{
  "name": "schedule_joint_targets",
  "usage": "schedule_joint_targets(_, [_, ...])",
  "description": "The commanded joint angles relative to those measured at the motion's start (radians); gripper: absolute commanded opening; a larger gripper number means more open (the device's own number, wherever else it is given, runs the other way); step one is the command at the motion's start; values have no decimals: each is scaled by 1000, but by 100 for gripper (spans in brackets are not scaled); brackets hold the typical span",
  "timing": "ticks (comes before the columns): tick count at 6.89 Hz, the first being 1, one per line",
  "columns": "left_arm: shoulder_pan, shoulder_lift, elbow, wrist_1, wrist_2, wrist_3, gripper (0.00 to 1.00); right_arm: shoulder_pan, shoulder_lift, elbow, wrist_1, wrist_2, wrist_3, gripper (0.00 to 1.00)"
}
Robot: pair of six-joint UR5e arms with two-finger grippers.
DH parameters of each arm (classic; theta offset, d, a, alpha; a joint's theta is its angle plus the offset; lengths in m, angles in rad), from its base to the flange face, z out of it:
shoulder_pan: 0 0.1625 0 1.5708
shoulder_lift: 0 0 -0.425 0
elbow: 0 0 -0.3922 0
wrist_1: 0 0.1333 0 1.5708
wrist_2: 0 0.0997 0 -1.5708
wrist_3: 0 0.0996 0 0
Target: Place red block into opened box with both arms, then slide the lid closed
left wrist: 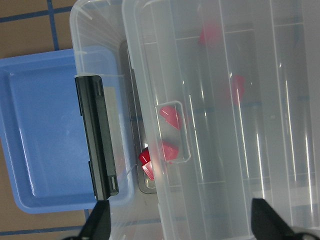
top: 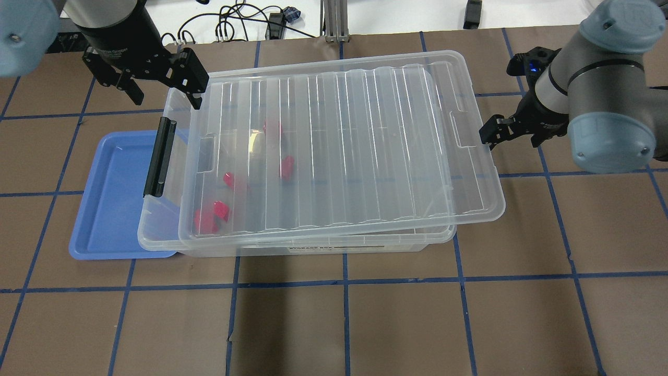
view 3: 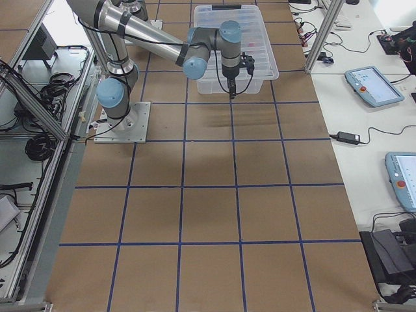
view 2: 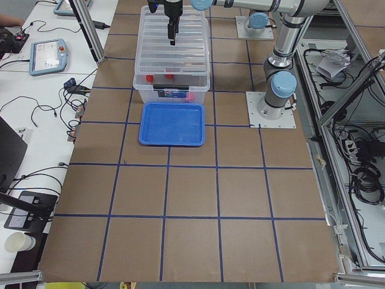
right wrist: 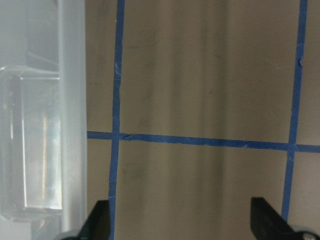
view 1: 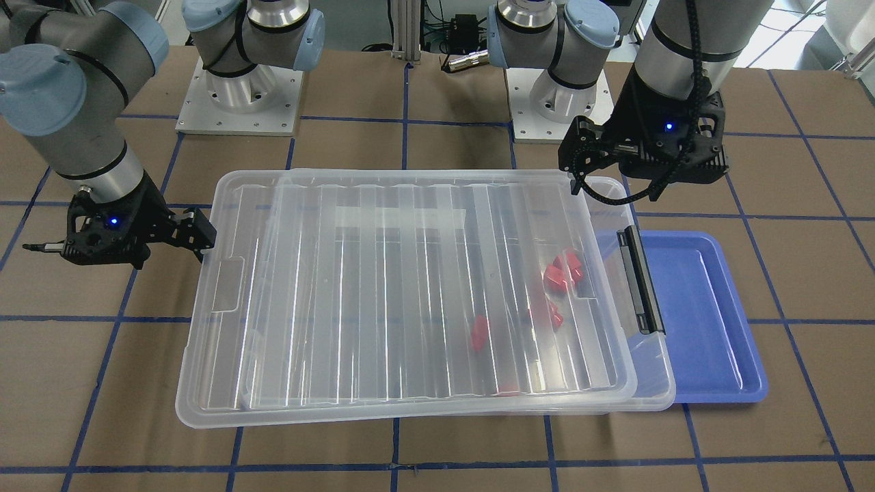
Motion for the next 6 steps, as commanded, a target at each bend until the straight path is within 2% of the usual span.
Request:
schedule_joint_targets(1, [1, 0, -1, 0, 0, 0, 100, 46, -3, -3, 1, -13, 3, 100])
schedule_joint_targets(6, [-1, 2, -2, 0, 0, 0, 100, 78, -22, -12, 19, -19, 3, 100])
